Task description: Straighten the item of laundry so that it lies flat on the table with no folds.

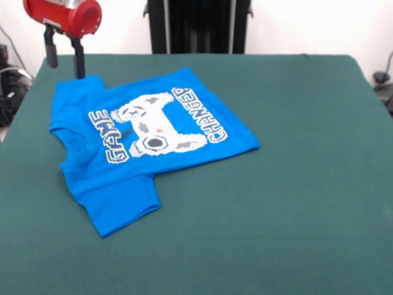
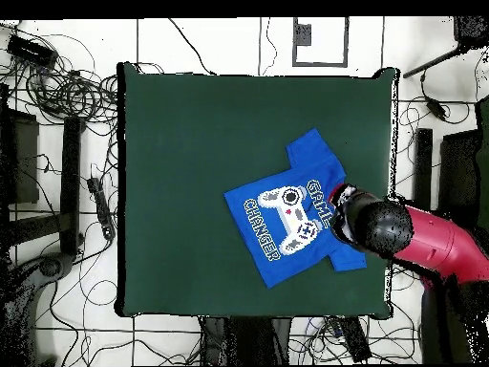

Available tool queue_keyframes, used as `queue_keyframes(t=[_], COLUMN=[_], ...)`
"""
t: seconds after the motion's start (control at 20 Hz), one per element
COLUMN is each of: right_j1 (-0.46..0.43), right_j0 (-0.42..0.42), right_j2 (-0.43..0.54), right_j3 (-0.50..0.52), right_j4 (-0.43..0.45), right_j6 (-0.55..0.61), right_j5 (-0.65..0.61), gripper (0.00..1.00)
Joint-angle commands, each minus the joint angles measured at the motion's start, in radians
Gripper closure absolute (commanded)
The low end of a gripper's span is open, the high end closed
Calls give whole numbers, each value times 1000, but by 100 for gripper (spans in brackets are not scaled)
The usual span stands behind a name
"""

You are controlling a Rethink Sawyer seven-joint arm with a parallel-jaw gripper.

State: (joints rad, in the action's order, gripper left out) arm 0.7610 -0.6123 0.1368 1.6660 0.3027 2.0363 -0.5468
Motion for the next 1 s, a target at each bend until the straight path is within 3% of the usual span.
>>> queue_keyframes(t=[0.05, 1.0], right_j1=[-25, -60], right_j0=[5, -77], right_j2=[97, 116], right_j3=[152, 208], right_j4=[57, 147], right_j6=[-105, -102], right_j5=[-13, 87], gripper=[0, 0])
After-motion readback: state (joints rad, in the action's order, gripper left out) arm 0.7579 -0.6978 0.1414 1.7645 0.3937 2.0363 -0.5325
